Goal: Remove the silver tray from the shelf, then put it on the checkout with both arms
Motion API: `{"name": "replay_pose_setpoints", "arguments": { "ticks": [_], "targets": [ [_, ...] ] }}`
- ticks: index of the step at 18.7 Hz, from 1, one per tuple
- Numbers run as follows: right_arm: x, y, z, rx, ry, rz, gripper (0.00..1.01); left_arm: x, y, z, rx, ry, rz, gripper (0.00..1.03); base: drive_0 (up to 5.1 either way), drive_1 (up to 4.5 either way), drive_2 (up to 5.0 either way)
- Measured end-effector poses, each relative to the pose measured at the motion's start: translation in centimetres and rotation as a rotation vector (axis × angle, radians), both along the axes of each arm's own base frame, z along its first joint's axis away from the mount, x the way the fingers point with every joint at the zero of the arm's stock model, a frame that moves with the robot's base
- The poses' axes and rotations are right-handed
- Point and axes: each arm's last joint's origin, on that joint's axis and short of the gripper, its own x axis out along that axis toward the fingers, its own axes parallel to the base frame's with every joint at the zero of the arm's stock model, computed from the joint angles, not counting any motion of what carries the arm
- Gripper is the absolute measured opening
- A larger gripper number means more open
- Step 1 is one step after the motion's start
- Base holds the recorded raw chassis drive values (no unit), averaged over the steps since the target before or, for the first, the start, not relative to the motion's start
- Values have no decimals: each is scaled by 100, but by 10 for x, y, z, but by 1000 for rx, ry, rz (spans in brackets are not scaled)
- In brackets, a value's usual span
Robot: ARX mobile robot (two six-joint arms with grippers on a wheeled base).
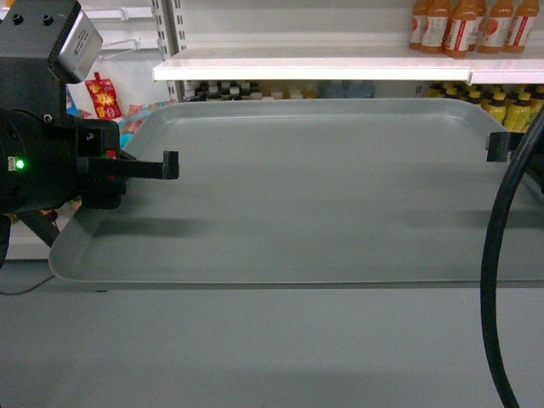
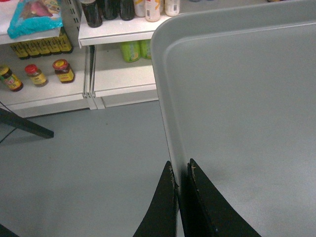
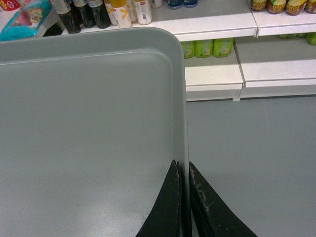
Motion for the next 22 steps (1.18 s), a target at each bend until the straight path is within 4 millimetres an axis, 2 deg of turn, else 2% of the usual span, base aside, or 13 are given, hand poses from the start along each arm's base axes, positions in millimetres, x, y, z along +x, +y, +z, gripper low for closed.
{"name": "replay_pose_setpoints", "arguments": {
  "ticks": [22],
  "targets": [
    [0, 0, 1, 0, -8, 0, 3, 0, 0, 0, 0, -3, 2, 4, 7, -410, 423]
  ]
}}
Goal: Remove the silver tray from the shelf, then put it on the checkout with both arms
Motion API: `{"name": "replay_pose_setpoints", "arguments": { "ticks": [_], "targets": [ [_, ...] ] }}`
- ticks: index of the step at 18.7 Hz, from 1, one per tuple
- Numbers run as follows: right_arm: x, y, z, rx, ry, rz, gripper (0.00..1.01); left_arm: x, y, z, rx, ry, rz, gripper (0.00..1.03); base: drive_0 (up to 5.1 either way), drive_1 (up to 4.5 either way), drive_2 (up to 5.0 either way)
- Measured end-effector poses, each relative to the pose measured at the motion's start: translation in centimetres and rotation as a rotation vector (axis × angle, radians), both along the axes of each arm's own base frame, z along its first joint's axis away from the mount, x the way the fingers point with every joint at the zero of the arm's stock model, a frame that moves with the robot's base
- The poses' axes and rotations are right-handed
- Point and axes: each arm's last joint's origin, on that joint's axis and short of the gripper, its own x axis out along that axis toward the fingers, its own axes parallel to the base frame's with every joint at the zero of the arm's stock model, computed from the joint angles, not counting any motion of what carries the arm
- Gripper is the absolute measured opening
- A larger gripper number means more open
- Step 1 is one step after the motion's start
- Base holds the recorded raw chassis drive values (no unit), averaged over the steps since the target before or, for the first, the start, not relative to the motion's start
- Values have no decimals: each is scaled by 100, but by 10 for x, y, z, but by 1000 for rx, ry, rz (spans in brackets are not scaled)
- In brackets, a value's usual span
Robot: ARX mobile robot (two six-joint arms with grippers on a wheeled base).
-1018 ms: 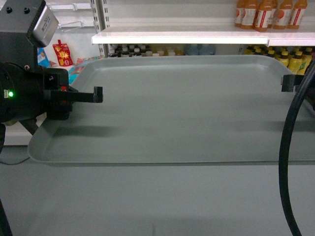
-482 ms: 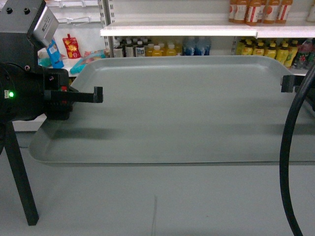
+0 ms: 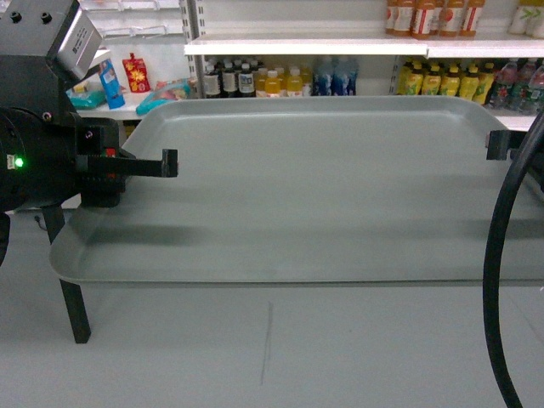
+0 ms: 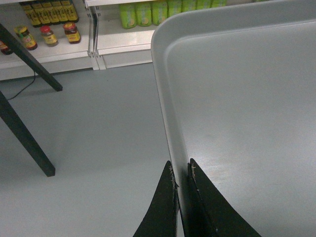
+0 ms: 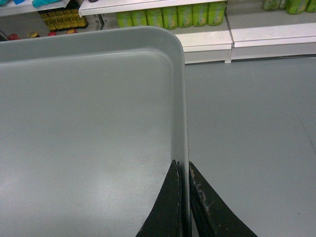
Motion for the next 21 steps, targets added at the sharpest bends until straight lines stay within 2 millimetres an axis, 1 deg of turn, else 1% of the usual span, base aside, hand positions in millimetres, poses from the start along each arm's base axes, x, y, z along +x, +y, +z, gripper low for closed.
{"name": "replay_pose_setpoints", "arguments": {
  "ticks": [8, 19, 21],
  "targets": [
    [0, 0, 1, -1, -4, 0, 3, 0, 0, 0, -1, 0, -2, 4, 15, -402, 432],
    [-1, 0, 0, -3, 2, 0, 3, -1, 0, 0, 0, 3, -2, 4, 1, -11, 14],
    [-1, 0, 0, -3, 2, 0, 3, -1, 0, 0, 1, 3, -2, 4, -481, 234, 234]
  ]
}}
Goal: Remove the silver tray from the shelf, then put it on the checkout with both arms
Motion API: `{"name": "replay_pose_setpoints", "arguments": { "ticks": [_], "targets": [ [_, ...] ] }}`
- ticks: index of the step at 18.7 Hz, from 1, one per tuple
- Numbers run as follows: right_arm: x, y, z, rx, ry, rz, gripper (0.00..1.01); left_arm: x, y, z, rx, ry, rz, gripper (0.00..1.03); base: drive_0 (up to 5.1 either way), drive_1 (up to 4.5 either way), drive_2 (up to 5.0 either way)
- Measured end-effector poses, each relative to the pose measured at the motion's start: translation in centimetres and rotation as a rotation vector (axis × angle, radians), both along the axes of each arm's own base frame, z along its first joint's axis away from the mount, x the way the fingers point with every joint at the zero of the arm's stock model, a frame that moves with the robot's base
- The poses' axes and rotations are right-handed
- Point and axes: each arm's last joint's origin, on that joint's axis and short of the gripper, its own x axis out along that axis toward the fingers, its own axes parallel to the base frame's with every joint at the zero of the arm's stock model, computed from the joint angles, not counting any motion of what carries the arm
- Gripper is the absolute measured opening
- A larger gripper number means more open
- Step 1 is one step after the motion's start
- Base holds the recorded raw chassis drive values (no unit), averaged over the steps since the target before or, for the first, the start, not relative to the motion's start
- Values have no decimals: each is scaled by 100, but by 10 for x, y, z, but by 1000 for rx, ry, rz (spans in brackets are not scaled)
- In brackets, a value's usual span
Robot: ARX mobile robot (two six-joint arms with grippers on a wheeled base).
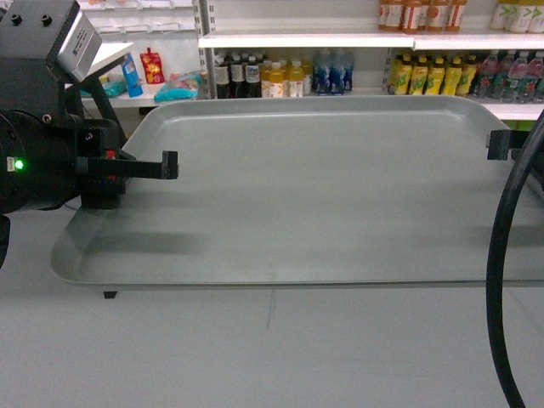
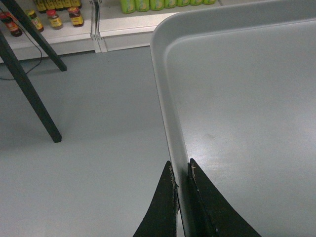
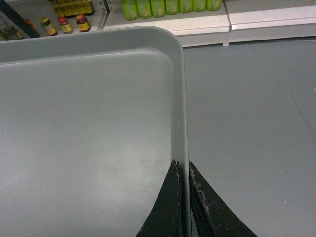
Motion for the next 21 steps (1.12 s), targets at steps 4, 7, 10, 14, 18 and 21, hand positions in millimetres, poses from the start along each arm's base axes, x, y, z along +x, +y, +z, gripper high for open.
{"name": "replay_pose_setpoints", "arguments": {
  "ticks": [4, 7, 10, 14, 18, 21],
  "targets": [
    [0, -2, 0, 1, 1, -2, 3, 0, -1, 0, -1, -1, -5, 4, -479, 260, 260],
    [0, -2, 0, 1, 0, -1, 3, 0, -1, 0, -1, -1, -5, 4, -484, 257, 257],
    [0, -2, 0, 1, 1, -1, 3, 0, -1, 0, -1, 0, -5, 4, -497, 244, 244],
    [0, -1, 0, 1, 2, -1, 3, 0, -1, 0, -1, 1, -5, 4, -508, 233, 233],
    [0, -1, 0, 1, 1, 0, 3, 0, -1, 0, -1, 1, -4, 4, -511, 230, 230],
    [0, -1, 0, 1, 0, 0, 3, 0, -1, 0, 0, 3, -3, 4, -500, 241, 241]
  ]
}}
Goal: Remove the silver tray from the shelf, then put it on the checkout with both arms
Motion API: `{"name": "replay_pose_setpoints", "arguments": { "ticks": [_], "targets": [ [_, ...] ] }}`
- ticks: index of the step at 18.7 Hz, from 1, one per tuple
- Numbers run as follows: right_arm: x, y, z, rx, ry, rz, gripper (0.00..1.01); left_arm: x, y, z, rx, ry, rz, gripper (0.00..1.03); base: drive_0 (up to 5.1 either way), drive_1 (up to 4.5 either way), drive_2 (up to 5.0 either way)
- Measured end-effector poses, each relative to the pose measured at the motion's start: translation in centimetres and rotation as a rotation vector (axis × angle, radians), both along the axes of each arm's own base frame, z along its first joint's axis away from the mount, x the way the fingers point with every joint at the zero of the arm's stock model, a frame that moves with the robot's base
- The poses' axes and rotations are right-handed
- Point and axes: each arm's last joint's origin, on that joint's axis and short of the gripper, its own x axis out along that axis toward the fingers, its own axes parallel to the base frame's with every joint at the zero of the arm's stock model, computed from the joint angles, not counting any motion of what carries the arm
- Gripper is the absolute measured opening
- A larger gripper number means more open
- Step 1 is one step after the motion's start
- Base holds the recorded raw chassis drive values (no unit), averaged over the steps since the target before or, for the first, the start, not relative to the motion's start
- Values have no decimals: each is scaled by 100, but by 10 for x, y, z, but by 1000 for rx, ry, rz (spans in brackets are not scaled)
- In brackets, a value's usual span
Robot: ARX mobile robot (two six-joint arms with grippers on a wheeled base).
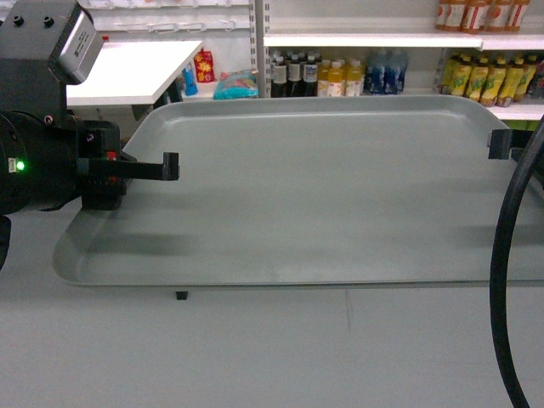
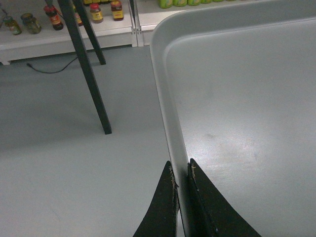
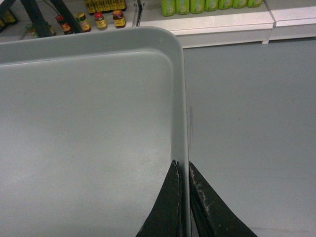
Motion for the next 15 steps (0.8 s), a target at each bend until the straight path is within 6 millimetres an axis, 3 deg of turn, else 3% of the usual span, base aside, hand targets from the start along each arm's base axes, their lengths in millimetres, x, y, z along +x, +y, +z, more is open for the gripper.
{"name": "replay_pose_setpoints", "arguments": {
  "ticks": [15],
  "targets": [
    [0, 0, 0, 0, 0, -1, 3, 0, 0, 0, -1, -1, 0, 4, -499, 242, 242]
  ]
}}
